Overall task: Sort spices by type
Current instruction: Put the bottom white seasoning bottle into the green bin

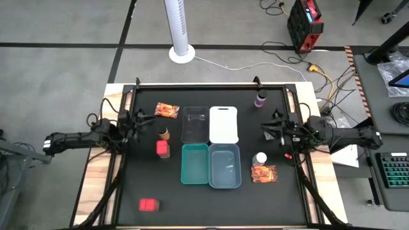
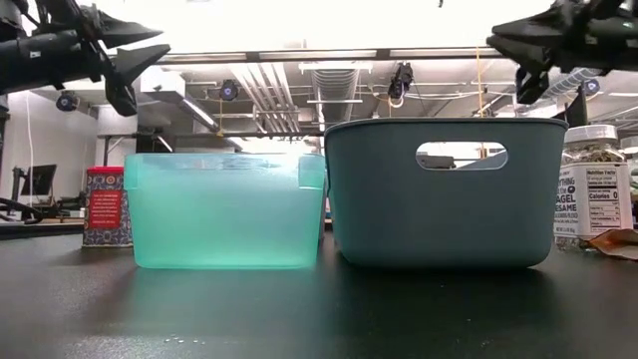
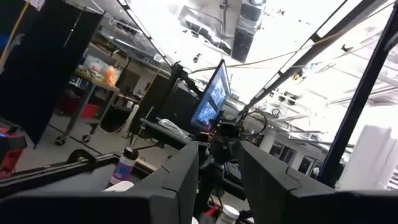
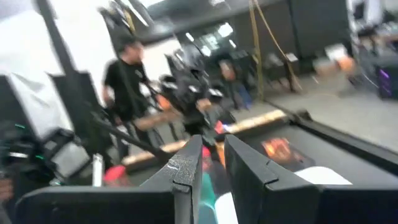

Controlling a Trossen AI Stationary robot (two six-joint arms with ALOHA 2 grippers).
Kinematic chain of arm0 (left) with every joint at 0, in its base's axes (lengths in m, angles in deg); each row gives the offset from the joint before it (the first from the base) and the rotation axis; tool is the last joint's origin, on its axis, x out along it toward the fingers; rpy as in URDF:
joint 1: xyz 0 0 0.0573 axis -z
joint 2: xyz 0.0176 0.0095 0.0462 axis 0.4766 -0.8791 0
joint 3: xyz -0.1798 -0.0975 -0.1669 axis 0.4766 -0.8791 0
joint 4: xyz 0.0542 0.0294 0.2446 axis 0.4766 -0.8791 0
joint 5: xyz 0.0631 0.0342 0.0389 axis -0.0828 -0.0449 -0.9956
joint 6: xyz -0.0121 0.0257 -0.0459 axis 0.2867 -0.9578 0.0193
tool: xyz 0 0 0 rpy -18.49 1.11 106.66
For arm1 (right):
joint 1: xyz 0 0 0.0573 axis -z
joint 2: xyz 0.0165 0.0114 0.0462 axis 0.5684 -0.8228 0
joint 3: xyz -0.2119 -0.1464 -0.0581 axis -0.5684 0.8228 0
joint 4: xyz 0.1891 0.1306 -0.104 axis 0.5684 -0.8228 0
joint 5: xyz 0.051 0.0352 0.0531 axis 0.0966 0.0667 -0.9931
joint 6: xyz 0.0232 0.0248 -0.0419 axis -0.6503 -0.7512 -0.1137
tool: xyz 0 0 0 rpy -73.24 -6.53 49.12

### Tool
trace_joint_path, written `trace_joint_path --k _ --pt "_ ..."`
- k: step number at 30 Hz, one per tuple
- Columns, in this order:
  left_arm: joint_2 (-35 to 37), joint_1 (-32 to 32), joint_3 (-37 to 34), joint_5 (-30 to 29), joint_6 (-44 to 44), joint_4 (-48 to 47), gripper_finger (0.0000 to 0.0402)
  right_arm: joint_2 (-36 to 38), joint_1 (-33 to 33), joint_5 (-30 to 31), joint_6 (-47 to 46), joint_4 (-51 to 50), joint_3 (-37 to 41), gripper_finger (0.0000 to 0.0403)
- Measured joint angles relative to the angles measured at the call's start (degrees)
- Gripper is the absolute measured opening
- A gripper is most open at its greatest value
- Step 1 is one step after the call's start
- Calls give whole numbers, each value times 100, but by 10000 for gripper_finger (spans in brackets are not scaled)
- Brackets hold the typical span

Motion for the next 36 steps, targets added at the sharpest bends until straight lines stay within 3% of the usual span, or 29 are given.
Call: trace_joint_path --k 11,17,20,24,27,36 --pt "-683 158 0 214 144 513 100 -2102 1 154 -347 -2321 -2098 59" --pt "-1259 537 195 231 -241 767 84 -3025 1 156 -14 -4499 -3519 59" --pt "-1369 565 784 231 -533 -18 77 -3385 1 159 166 -5583 -4170 59" --pt "-1752 576 1823 83 -753 -2060 75 -3749 -4 144 203 -6728 -4800 59" --pt "-2225 581 2352 -174 -1094 -3013 75 -3923 -4 143 334 -7345 -5043 59" --pt "-3198 586 3025 -345 -2151 -3185 75 -4036 -4 127 637 -7761 -5191 59"
